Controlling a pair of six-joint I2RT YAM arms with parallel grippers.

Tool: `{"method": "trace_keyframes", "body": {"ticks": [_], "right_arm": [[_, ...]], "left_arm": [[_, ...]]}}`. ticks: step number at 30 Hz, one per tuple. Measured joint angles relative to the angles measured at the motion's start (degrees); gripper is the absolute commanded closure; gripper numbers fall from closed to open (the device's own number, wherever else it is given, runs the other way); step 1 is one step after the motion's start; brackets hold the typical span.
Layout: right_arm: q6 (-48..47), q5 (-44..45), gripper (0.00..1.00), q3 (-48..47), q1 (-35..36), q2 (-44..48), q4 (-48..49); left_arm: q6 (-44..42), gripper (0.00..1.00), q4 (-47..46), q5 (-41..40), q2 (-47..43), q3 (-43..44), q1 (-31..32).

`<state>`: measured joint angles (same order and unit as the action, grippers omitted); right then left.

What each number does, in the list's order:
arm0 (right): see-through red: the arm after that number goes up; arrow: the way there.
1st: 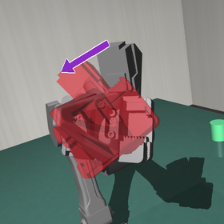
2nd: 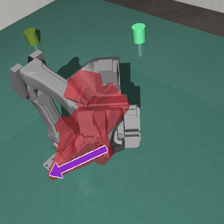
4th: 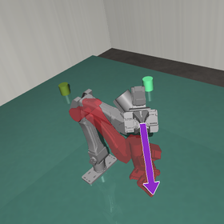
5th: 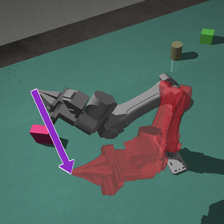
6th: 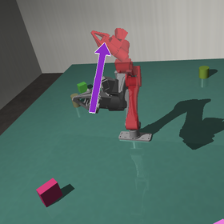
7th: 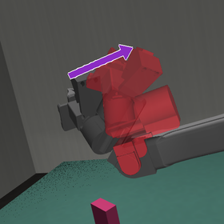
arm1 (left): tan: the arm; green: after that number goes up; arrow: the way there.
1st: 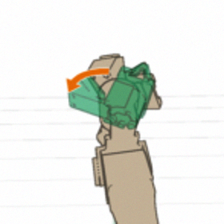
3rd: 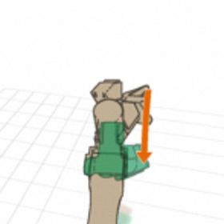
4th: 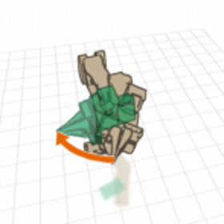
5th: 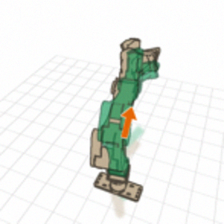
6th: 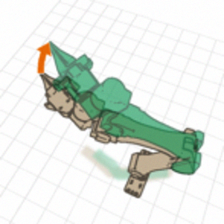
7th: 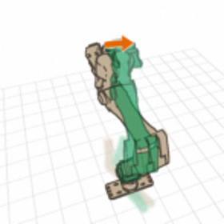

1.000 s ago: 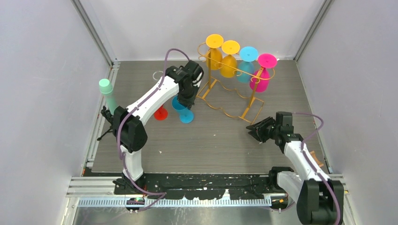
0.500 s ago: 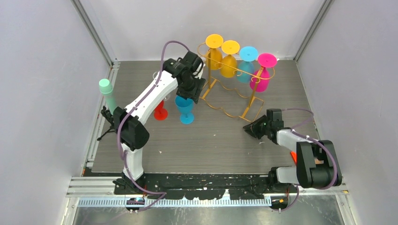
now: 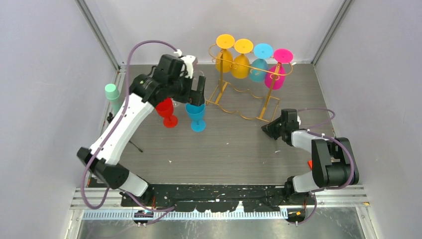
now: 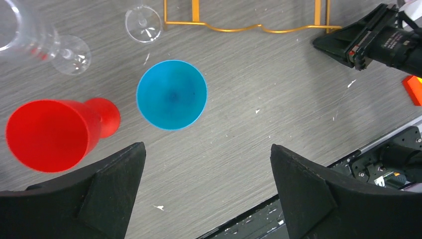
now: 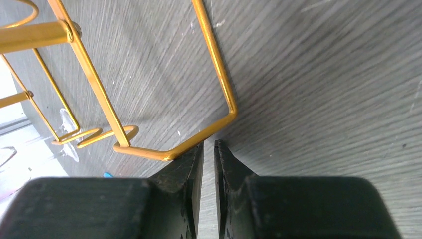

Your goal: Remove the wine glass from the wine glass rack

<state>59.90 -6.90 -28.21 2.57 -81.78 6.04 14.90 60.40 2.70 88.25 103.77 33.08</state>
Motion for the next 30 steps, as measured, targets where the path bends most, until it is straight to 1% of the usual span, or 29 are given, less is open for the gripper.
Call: {"method": "trace_keyframes", "body": {"ticks": [4, 7, 8, 9, 10, 12, 13, 16, 19, 22, 26, 30], "right_arm": [[-0.9, 1.8, 0.8, -1.4, 0.0, -0.9, -0.1], [-2.0, 2.3, 0.76, -2.0, 0.0, 0.6, -1.9], [-2.2, 2.3, 0.75, -2.0, 0.0, 1.0, -2.3], [-2.7, 2.4, 0.72, -2.3, 0.0, 2.4, -3.7], [-3.3, 2.5, 0.71, -2.4, 0.0, 5.0, -6.0], [-4.5, 2.6, 0.64, -3.2, 0.0, 10.7, -10.4], [-5.3, 2.8, 0.63, -4.0, 0.0, 13.7, -12.9], [-7.5, 3.2, 0.55, -7.5, 0.0, 23.1, -20.4], [-9.9, 4.0, 0.49, -12.8, 0.0, 31.0, -28.7], [-11.9, 4.3, 0.42, -19.2, 0.0, 36.1, -36.6], [-13.8, 3.6, 0.34, -29.2, 0.0, 38.4, -44.1], [-15.1, 2.8, 0.31, -38.3, 0.0, 37.4, -47.9]], "left_arm": [[0.1, 0.0, -3.5, 0.0, -6.4, -5.0, -1.0], [0.1, 0.0, -5.7, -0.2, -10.3, -9.4, -1.4], [0.1, 0.0, -5.8, -0.2, -10.5, -9.7, -1.4], [0.1, 0.0, -6.3, -0.4, -11.5, -10.9, -1.4], [0.1, 0.0, -6.7, -0.7, -12.4, -12.0, -1.4], [0.1, 0.0, -7.3, -1.1, -14.4, -14.1, -1.4], [0.1, 0.0, -7.5, -1.2, -15.5, -15.0, -1.4], [0.1, 0.0, -8.1, -1.2, -18.7, -17.5, -1.4], [0.1, 0.0, -8.5, -1.1, -22.0, -19.8, -1.4], [0.6, 0.0, -8.7, -0.7, -25.2, -22.3, -1.4], [1.2, 0.0, -8.8, 0.6, -29.6, -25.8, -1.4], [1.2, 0.0, -8.7, 1.6, -33.6, -28.2, -1.4]]}}
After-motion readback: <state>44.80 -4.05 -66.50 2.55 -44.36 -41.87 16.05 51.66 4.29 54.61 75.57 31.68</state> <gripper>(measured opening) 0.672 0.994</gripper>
